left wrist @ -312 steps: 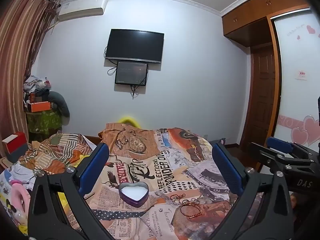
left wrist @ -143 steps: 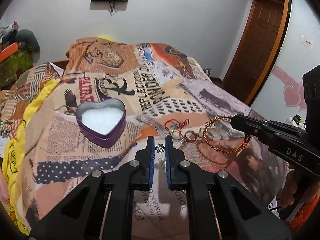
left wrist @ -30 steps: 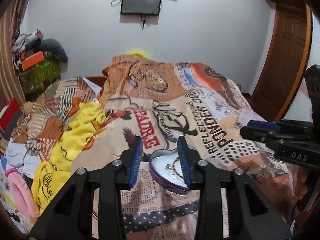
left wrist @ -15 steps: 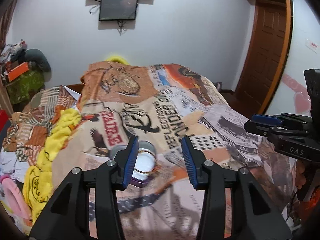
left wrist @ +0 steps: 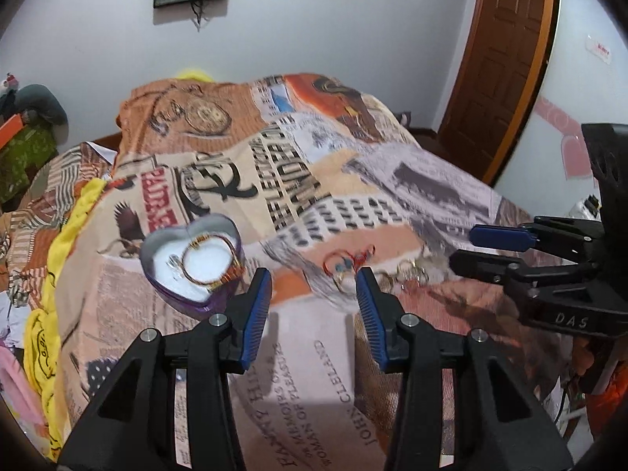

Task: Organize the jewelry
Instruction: 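Move both tools back to the pile of rings and bracelets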

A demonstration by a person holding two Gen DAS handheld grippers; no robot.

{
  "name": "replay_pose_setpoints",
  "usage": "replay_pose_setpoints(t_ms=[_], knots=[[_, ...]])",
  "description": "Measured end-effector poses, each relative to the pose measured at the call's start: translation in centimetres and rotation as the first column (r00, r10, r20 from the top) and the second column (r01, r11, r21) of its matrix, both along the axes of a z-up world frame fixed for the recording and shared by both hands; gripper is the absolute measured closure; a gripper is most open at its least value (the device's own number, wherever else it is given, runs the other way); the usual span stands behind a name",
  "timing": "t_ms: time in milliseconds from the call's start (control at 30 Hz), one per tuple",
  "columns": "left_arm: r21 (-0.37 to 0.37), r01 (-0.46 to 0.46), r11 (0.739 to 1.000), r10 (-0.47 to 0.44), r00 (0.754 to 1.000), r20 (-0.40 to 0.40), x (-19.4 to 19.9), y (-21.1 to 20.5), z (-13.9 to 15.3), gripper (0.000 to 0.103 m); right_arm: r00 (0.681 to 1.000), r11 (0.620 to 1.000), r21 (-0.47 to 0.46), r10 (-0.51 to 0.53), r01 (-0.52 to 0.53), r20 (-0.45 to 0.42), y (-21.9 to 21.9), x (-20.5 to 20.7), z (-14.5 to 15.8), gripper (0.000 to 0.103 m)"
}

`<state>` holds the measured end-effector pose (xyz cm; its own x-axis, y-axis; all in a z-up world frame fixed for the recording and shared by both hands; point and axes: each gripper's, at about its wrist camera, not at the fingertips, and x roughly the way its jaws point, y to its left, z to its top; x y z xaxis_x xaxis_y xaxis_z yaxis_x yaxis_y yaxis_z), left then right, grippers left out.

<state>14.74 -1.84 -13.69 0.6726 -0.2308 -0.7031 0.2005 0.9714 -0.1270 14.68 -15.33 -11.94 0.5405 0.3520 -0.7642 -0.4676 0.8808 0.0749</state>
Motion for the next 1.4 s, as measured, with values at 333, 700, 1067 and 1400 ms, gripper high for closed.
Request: replay_pose_setpoints(t_ms=[333,700,1067,1400], knots=[[-0.012,0.032,0.999,-0.033,0.998,-0.050,-0.5,-0.5,-2.1,0.059,0.997,0.999,-0.018,0.050,-0.051,-0.066,1.7,0.5,-2.5,0.065],[-0.047,0.084,0.995,-0.087,0.993,-0.073,0.2,-1.5,-2.9,0.069,0.996,0.998,0.034,0.046,-0.044,-0.076,1.4,0.9,-3.2,0.076],[-0.070,0.105,0.992,-0.112,0.988,-0.105,1.4,-2.5,-3.7,0.080,0.997,0.994,0.105,0.018,-0.010,-0.070,-0.2,0.6,-2.5,0.076],[-0.067,0.105,0.992,-0.112,0.988,-0.105,2.4,-3.0,-4.2,0.084,0.999,0.989,0.145,-0.011,0.018,-0.050,-1.7,0.5,-1.3,0.076]])
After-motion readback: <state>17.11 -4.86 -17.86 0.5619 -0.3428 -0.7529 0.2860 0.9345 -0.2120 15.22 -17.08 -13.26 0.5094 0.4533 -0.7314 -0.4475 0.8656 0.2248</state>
